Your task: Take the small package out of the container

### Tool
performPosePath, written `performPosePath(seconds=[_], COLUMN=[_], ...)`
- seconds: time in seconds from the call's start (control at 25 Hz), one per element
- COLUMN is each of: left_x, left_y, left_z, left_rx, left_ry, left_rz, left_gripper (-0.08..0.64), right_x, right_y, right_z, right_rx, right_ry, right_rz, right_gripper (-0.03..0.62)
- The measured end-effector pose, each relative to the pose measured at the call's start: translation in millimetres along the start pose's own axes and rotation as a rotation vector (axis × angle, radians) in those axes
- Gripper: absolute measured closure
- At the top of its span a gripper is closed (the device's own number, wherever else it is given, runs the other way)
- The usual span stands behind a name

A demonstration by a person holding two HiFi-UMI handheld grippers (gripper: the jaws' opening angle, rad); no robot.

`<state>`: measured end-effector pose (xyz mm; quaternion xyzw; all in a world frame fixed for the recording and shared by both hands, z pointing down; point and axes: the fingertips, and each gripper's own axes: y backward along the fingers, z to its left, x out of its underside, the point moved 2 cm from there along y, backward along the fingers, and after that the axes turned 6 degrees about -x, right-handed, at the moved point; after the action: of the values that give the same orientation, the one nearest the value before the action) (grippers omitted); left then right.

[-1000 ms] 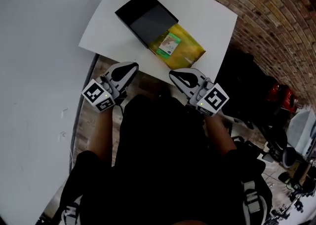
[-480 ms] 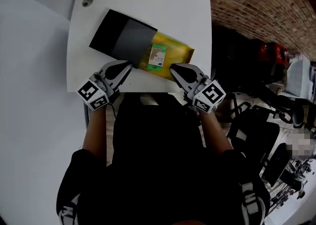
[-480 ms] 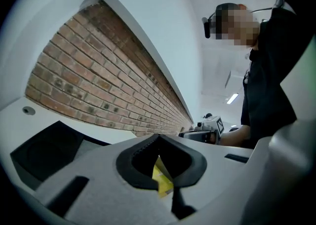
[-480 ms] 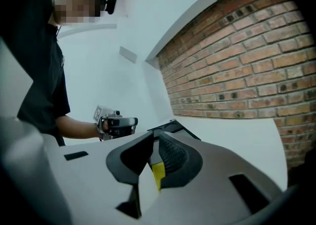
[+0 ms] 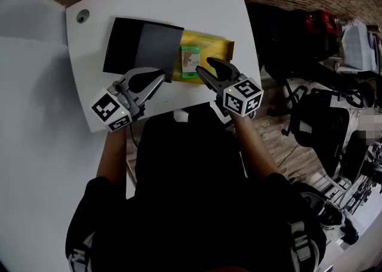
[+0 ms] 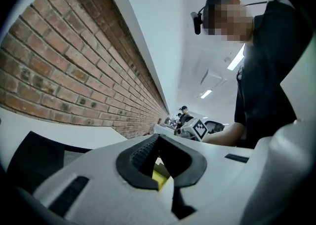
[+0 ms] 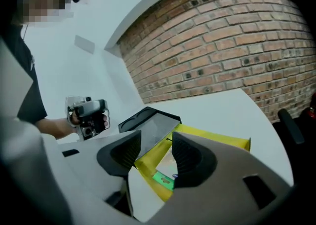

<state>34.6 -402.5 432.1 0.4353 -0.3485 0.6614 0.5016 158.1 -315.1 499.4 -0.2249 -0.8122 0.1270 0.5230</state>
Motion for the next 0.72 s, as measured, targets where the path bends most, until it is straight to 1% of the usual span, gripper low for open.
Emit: performPosePath(seconds=[0.16, 0.28, 0.48, 0.6, 0.72], left_x=[11, 19, 22, 25, 28], left_y=[-6, -6, -4, -3, -2], left_z=[-13, -16, -17, -14, -12], left_rx=[0.081, 0.114, 0.129, 0.128, 0.129], left_ry=[-0.010, -0.008, 0.002, 0.016, 0.034], left_rz=[0.024, 0.031, 0.009, 0.003, -0.006], left_gripper=[0.545, 0.545, 0.545, 0.545, 0.545], right_x=[16, 26, 38, 48, 62], right_y=[-14, -29, -47, -57, -63], right_z=[-10, -16, -35, -45, -57], right_rx=[0.078, 0.116, 0.181, 0.217, 0.262], right_ry=[-0.034, -0.053, -0.104, -0.135, -0.194], right_rz=[0.054, 0.107, 0.206, 0.286, 0.359], right_gripper=[0.342, 0.316, 0.285, 0.263, 0.230])
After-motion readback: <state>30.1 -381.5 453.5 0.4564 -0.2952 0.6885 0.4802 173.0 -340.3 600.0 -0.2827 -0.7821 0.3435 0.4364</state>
